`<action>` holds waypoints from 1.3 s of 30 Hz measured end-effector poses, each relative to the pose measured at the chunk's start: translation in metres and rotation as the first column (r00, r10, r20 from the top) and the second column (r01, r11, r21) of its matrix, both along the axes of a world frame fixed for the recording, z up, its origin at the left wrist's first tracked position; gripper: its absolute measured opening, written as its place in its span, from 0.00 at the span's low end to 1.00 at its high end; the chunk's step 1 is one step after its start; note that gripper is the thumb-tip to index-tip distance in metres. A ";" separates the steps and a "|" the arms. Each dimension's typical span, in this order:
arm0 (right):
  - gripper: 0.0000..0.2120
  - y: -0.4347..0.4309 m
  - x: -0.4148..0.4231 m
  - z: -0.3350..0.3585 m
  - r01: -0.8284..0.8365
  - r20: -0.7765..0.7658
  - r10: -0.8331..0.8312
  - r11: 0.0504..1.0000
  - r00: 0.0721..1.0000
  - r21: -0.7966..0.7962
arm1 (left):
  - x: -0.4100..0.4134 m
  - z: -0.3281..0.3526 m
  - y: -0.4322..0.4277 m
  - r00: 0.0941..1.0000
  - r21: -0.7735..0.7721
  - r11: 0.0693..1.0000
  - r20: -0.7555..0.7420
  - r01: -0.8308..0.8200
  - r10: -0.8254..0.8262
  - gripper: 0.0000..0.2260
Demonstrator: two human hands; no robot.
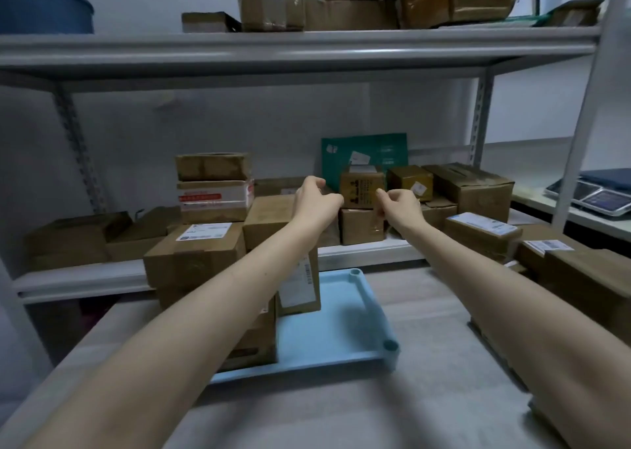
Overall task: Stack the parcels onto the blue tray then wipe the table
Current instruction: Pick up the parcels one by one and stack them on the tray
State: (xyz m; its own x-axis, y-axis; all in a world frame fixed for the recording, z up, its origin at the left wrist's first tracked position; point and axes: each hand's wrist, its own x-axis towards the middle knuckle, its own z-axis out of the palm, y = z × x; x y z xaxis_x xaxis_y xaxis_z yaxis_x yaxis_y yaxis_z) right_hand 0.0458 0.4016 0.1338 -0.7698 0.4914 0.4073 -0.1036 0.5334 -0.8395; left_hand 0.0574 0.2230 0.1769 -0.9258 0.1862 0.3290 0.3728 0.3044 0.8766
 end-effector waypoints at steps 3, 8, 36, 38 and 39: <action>0.11 0.046 0.018 -0.019 0.149 0.110 -0.171 0.972 0.979 0.183 | 0.007 -0.015 0.034 0.996 -0.048 0.997 0.069 0.062 -0.059 0.24; 0.22 0.103 0.036 -0.049 0.280 0.294 -0.463 0.822 0.836 0.497 | 0.011 -0.037 0.076 0.979 -0.092 0.985 0.158 0.146 -0.130 0.23; 0.33 0.151 0.030 -0.037 0.177 0.302 -0.196 0.980 0.933 0.087 | -0.023 -0.086 0.117 0.946 -0.156 0.982 0.318 0.109 -0.054 0.19; 0.28 0.128 0.036 -0.022 0.007 0.213 0.024 0.990 0.977 -0.140 | -0.019 -0.076 0.103 0.948 -0.127 0.989 0.318 0.077 -0.033 0.22; 0.27 0.116 0.039 -0.017 -0.072 0.184 0.115 0.971 0.976 -0.228 | -0.017 -0.070 0.096 0.946 -0.112 0.992 0.322 0.063 -0.024 0.23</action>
